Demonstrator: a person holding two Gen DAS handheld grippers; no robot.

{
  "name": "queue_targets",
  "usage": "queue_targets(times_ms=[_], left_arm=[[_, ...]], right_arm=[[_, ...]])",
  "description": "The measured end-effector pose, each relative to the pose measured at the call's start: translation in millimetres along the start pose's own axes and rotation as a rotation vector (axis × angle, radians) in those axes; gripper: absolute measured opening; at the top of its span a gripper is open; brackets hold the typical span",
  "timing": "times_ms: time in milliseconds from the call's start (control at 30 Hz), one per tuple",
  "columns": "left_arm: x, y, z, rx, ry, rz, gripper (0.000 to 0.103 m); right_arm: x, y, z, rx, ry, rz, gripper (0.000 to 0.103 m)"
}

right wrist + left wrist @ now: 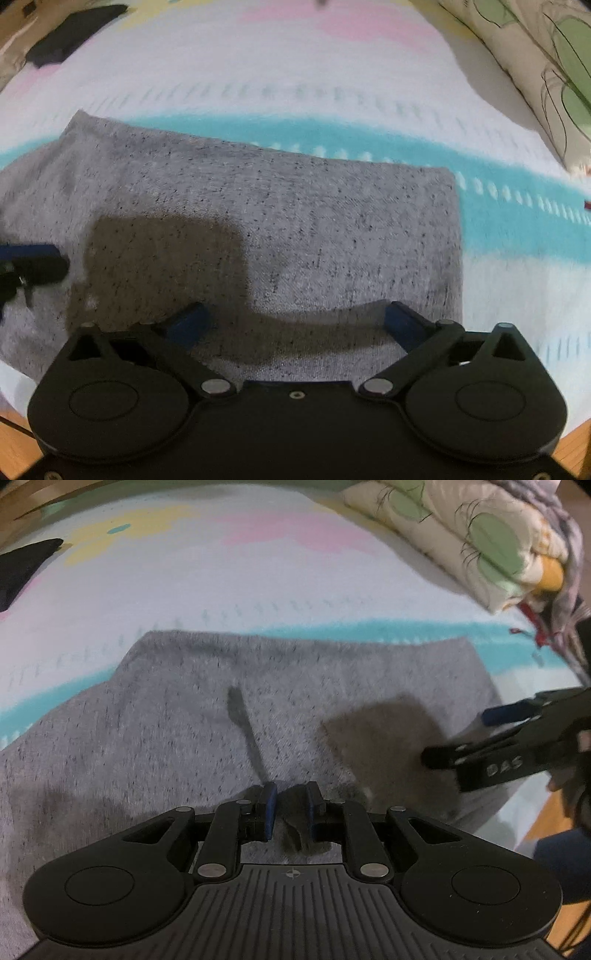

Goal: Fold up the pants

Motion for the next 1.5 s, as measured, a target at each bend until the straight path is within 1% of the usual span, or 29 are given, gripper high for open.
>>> queue_targets(times_ms=[200,300,367,433,500,567,667,733,800,900,967,1000,1067,1133,1167,1233,1267,1300,1367,1467,1500], left_arm=[[-6.4,6.4,12.3,-0.113,-0.007,-0.029,0.02],[-5.3,7.3,11.5,-0.141,-0.004,-0.033,0.02],[-2.8,6.6,10.7,-0.148,0.007,-0.036,0.022],[1.7,3.7,9.8,-0.161,0.021,-0.036,0.028],[4.1,1.4,9.0,-0.177,0.033,-0.037,0.034],[8.9,-2.0,6.8,-0.182,0.037,-0.036,0.037],[14.5,-6.9,3.5,-0.185,0.049,-0.042,0.048],[19.5,-9.6,0.7,-0.184,0.075,-0.048,0.064],[24.1,-12.7,-4.1,-0.178,0.096,-0.053,0.071],[28.4,-15.5,-10.3,-0.153,0.084,-0.044,0.072],[29.2,-16.4,-11.4,-0.159,0.077,-0.04,0.071],[30.1,-17.2,-12.2,-0.17,0.08,-0.044,0.07],[29.7,-17.8,-11.8,-0.193,0.082,-0.061,0.058],[28.6,-17.8,-8.6,-0.183,0.033,-0.067,0.032],[27.2,-18.0,-7.7,-0.18,0.028,-0.074,0.029],[24.1,-19.3,-8.0,-0.201,0.041,-0.091,0.019],[20.9,-19.5,-8.0,-0.207,0.033,-0.104,0.017],[18.7,-19.8,-7.8,-0.206,0.028,-0.113,0.013],[7.6,-20.7,-8.9,-0.203,0.025,-0.137,0.012],[-14.5,-22.2,-6.8,-0.212,0.045,-0.175,0.009],[-21.1,-22.1,-4.6,-0.211,0.044,-0.187,0.009]], right_arm=[[2.7,-0.2,-4.7,0.029,-0.013,-0.01,0.103],[1.3,5.0,-3.2,0.031,-0.013,-0.054,0.103],[-1.9,9.5,-3.1,0.032,-0.015,-0.108,0.103],[-2.8,14.3,-1.6,0.033,-0.018,-0.166,0.103],[-3.9,17.6,0.7,0.012,-0.014,-0.201,0.103],[-4.2,18.3,1.2,0.013,-0.015,-0.205,0.103],[-4.4,17.4,1.8,0.019,-0.013,-0.199,0.103],[-5.6,18.1,2.1,0.023,-0.008,-0.194,0.103],[-2.7,17.3,3.4,0.024,-0.006,-0.193,0.103],[-3.6,16.8,2.5,0.022,-0.007,-0.194,0.103],[-3.8,16.6,1.8,0.023,-0.009,-0.194,0.103],[-3.9,16.7,1.9,0.024,-0.009,-0.194,0.103],[-3.5,16.8,0.7,0.024,-0.013,-0.193,0.103],[-7.4,16.6,-0.4,0.024,-0.016,-0.182,0.103],[-7.7,16.2,-1.1,0.026,-0.018,-0.17,0.103],[-6.6,15.0,-2.0,0.028,-0.023,-0.137,0.103],[-6.4,14.0,-1.6,0.027,-0.023,-0.117,0.103],[-6.0,12.7,-1.1,0.023,-0.023,-0.103,0.103],[-5.3,10.0,-0.9,0.022,-0.021,-0.08,0.103],[-11.3,5.7,0.6,0.011,-0.025,-0.087,0.101],[-15.6,3.7,1.0,0.007,-0.032,-0.102,0.099]])
Point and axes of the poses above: each gripper's, at about its wrist camera, not at the fingertips, and x roughly the way its jaws point, z to its left, y to its underside, the point moved 6 cm from there along x, roughly the way its jaws point, and after that the axes turned 13 degrees about -z, right-handed, at the moved point
